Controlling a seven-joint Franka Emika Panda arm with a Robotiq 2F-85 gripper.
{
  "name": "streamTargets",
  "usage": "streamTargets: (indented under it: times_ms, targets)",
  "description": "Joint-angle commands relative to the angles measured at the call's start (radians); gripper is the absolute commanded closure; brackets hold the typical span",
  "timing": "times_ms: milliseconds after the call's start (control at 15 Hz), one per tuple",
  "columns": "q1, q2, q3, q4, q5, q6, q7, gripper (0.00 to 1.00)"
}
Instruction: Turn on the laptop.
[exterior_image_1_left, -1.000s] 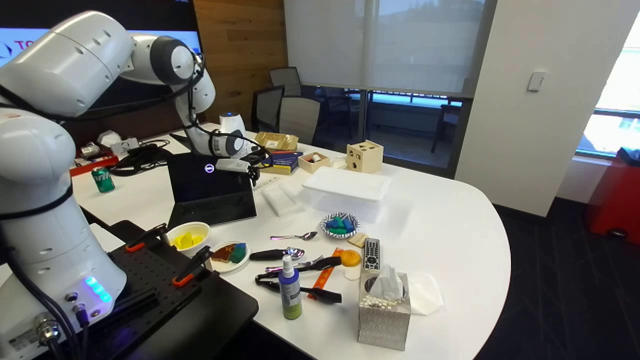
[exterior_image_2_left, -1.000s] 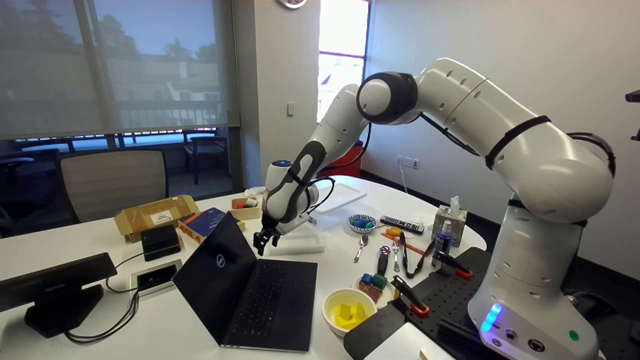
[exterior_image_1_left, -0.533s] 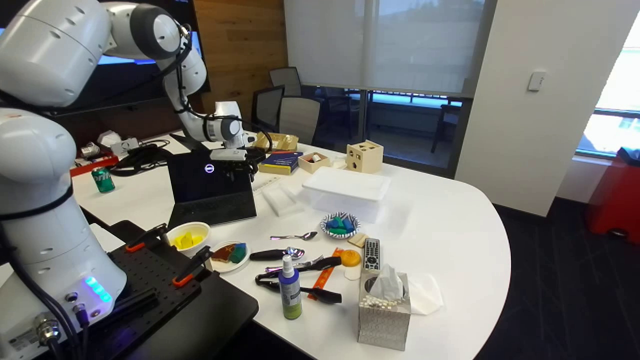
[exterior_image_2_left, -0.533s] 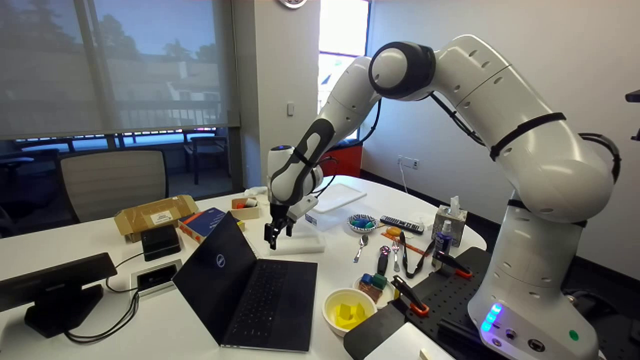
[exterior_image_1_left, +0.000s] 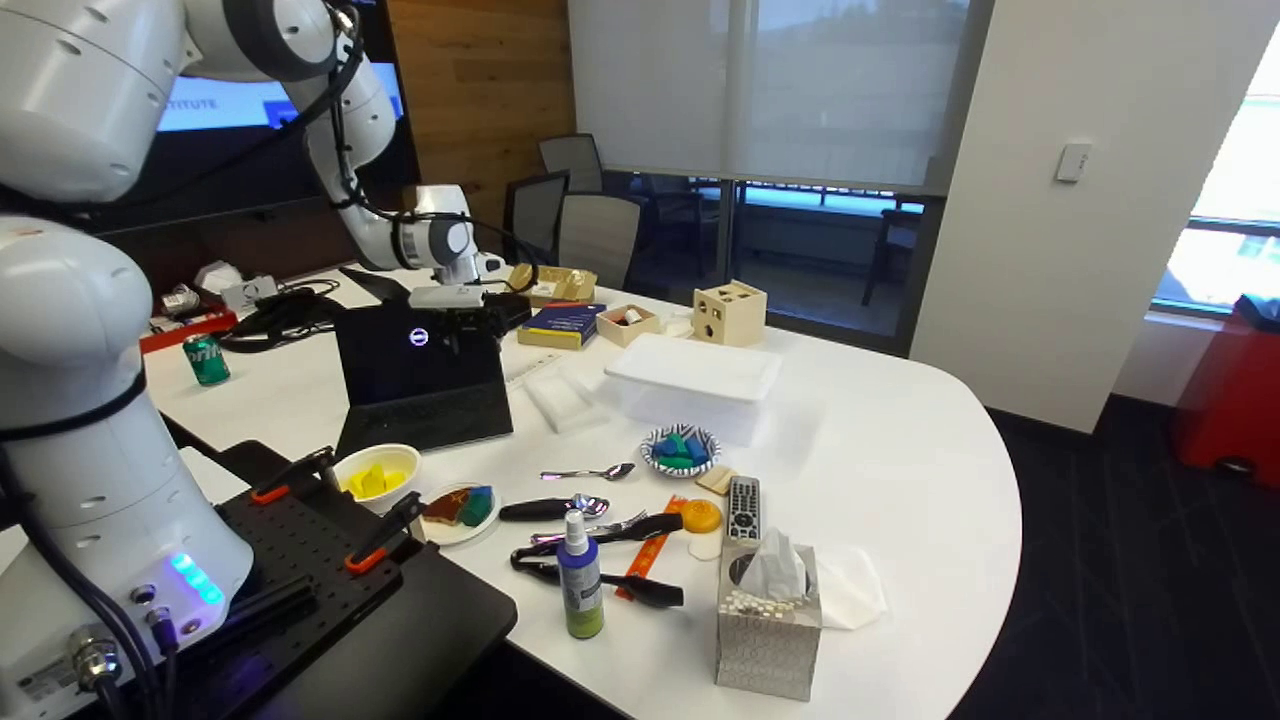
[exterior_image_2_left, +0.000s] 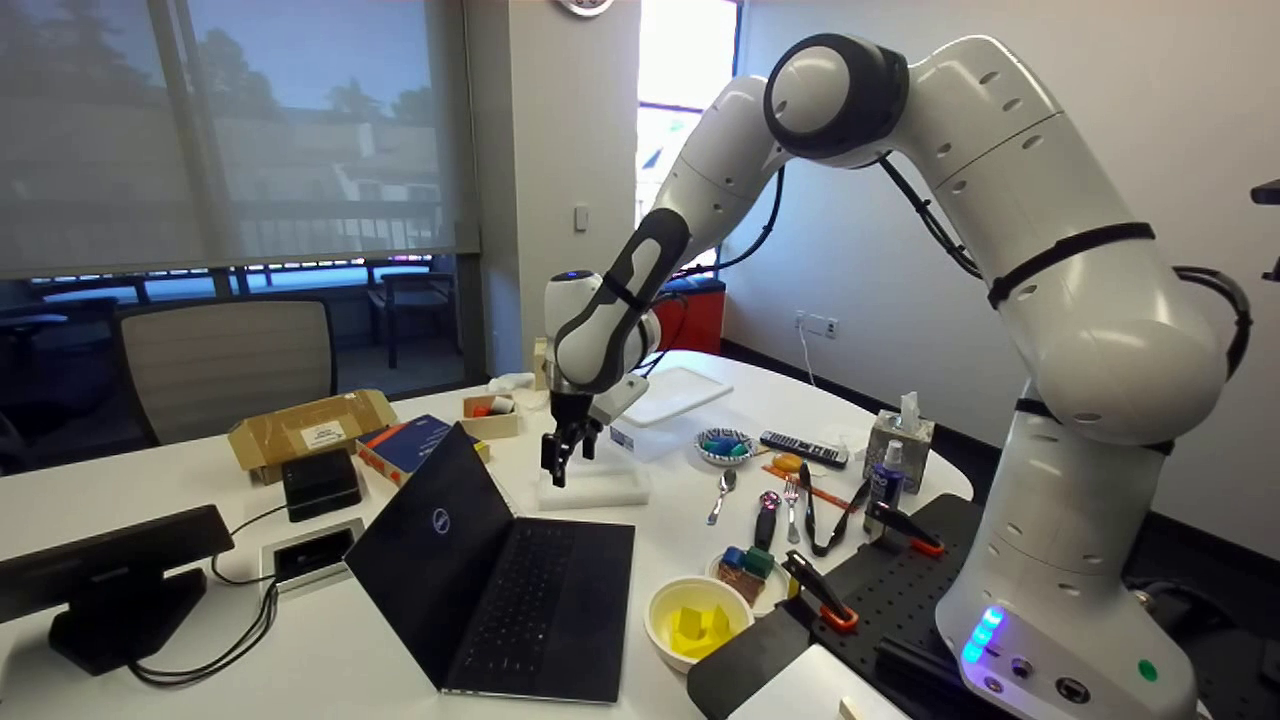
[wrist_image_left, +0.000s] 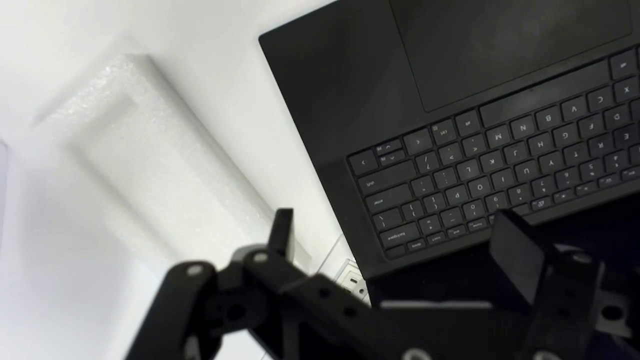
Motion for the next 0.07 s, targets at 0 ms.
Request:
streamTargets:
  times_ms: [0]
  targets:
    - [-0.01,-0.068,-0.002,-0.059,-0.009,-0.022,-0.021,0.0]
